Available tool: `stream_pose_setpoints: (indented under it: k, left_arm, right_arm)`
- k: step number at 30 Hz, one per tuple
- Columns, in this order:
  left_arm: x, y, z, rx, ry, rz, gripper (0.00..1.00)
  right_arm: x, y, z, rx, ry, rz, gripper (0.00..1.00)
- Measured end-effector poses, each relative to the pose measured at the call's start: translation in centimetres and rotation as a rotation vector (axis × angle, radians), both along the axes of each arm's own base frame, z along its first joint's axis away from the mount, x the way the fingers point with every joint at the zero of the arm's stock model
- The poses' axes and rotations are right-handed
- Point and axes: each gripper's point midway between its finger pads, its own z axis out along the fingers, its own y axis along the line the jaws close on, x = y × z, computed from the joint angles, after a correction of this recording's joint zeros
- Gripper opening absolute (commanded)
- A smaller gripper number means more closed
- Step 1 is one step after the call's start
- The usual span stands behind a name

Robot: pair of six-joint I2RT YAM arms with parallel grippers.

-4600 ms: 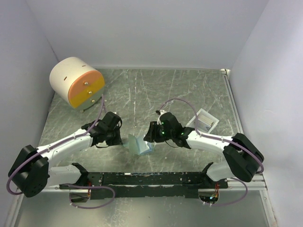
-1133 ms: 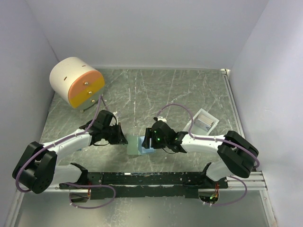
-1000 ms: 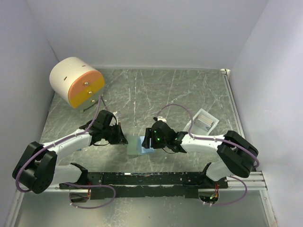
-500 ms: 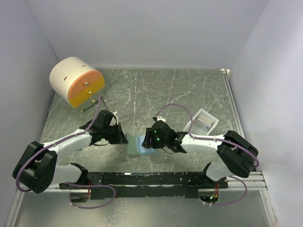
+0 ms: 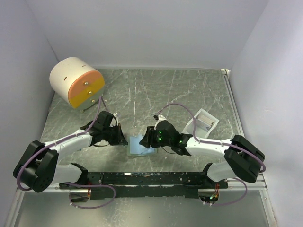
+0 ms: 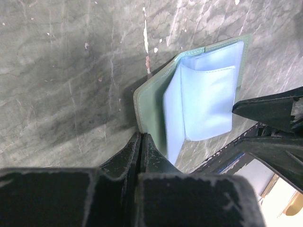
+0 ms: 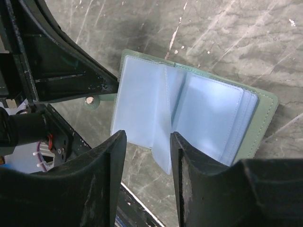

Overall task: Put the credit cards into the card holder
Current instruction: Open the card holder at the center of the board.

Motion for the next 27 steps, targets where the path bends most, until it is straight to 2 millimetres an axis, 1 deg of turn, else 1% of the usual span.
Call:
stream_pose_setpoints:
  k: [4,6,8,10,12,14,16,18,20,21,23,24,26,27]
  left_arm:
    - [0.0,0.0,0.0,-0.001,0.000,0.000,0.08]
    - [0.0,0.0,0.0,-0.001,0.000,0.000,0.12]
    - [0.0,0.0,0.0,-0.001,0.000,0.000,0.21]
    - [0.0,0.0,0.0,-0.003,0.004,0.005,0.36]
    - [-0.1,0.0,0.0,-0.002,0.010,0.010,0.48]
    - [-0.2,0.1,0.1,0.001,0.019,0.017,0.54]
    - [-0.3,0.3,0.3,0.008,0.023,0.030,0.56]
    - [-0.2,0.5,1.0,0.010,0.009,0.045,0.54]
    - [0.1,0.6,2.3,-0.001,-0.021,0.058,0.53]
    - [0.3,0.4,3.2,-0.015,-0.043,0.060,0.54]
    - [0.9,0.0,5.1,-0.054,-0.091,0.059,0.62]
    - [1.1,-0.4,6.1,-0.081,-0.113,0.052,0.65]
    - [1.3,-0.8,7.2,-0.108,-0.133,0.040,0.67]
    - [1.4,-0.9,7.4,-0.110,-0.136,0.037,0.68]
  right_arm:
    - [0.0,-0.1,-0.6,-0.014,0.012,-0.008,0.42]
    - [0.0,-0.2,-1.2,-0.030,0.023,-0.009,0.42]
    - [-0.1,-0.4,-1.8,-0.046,0.032,-0.013,0.42]
    - [-0.1,-0.6,-2.2,-0.064,0.038,-0.020,0.42]
    - [-0.1,-1.0,-2.5,-0.081,0.042,-0.029,0.42]
    - [0.0,-1.2,-2.7,-0.099,0.046,-0.036,0.42]
    - [0.1,-1.4,-2.8,-0.110,0.045,-0.046,0.42]
    - [0.2,-1.6,-2.9,-0.125,0.047,-0.053,0.42]
    - [0.2,-1.9,-3.1,-0.141,0.049,-0.061,0.42]
    - [0.2,-2.0,-3.2,-0.149,0.051,-0.064,0.42]
    - [0.3,-2.1,-3.2,-0.158,0.050,-0.067,0.41]
    - [0.3,-2.2,-3.3,-0.162,0.050,-0.068,0.41]
    - [0.3,-2.3,-3.3,-0.173,0.054,-0.071,0.41]
    - [0.4,-2.2,-3.3,-0.178,0.054,-0.072,0.41]
